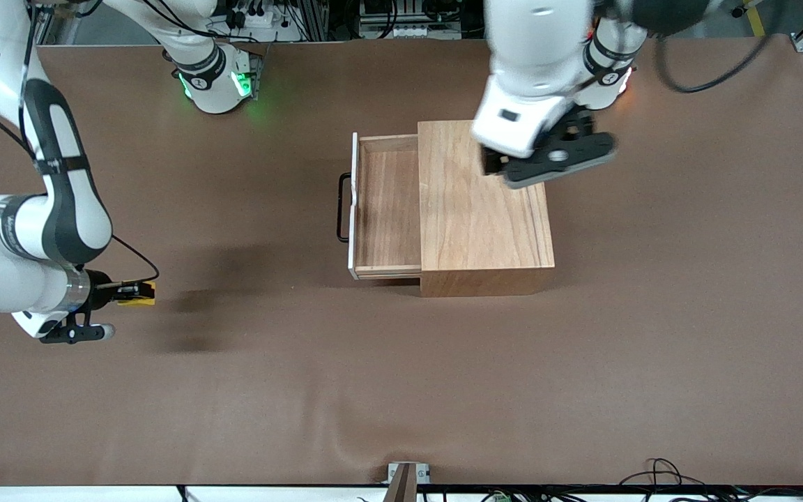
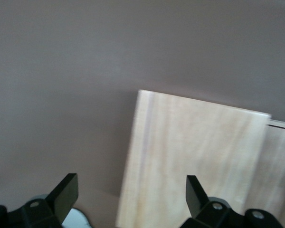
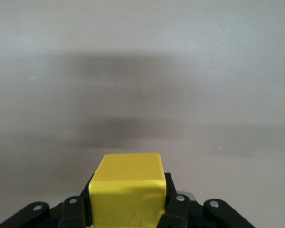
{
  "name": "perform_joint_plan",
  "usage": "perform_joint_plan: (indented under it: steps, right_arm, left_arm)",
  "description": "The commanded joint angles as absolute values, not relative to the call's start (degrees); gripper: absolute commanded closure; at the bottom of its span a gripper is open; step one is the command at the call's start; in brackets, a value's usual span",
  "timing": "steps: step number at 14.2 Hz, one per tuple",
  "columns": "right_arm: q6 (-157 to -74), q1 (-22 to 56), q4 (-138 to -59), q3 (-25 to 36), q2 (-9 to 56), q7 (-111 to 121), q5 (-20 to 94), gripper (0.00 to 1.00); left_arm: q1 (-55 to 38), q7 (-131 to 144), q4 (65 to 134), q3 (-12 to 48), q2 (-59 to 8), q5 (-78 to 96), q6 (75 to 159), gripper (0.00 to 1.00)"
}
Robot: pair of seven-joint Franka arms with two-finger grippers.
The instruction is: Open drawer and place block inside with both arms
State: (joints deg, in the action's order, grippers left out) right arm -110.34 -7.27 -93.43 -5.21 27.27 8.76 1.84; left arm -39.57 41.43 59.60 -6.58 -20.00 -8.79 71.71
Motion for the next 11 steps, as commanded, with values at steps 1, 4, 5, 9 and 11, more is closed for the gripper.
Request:
perform_joint_plan:
  steps: [1, 4, 5, 9, 11]
  right_arm:
    - [-106.54, -1.52, -93.78, -5.18, 22.42, 8.70, 1.76, 0.63]
    - [-105.21, 4.72, -93.25, -5.27, 19.52, 8.35, 2.72, 0.63]
    - [-105.03, 6.40, -93.08, -5.27, 18.99, 6.70, 3.68, 0.63]
    - [-104.32, 15.01, -90.53, -5.19, 19.07, -5.33, 6.15, 0.63]
    - [-104.59, 19.14, -89.74, -5.10, 19.07, -11.22, 6.15, 0.63]
  left_arm:
    - [-32.54, 31.50, 64.32, -5.36, -13.38, -9.23, 70.14, 0.00]
    - [-24.54, 24.11, 71.16, -5.10, -6.44, -7.83, 71.27, 0.00]
    - [-21.91, 21.82, 74.67, -5.10, -3.63, -7.39, 73.11, 0.00]
    - [-12.15, 10.85, 89.00, -5.19, 6.57, -4.49, 80.84, 0.00]
    - [-9.24, 8.09, 90.79, -5.19, 7.65, -3.17, 81.48, 0.00]
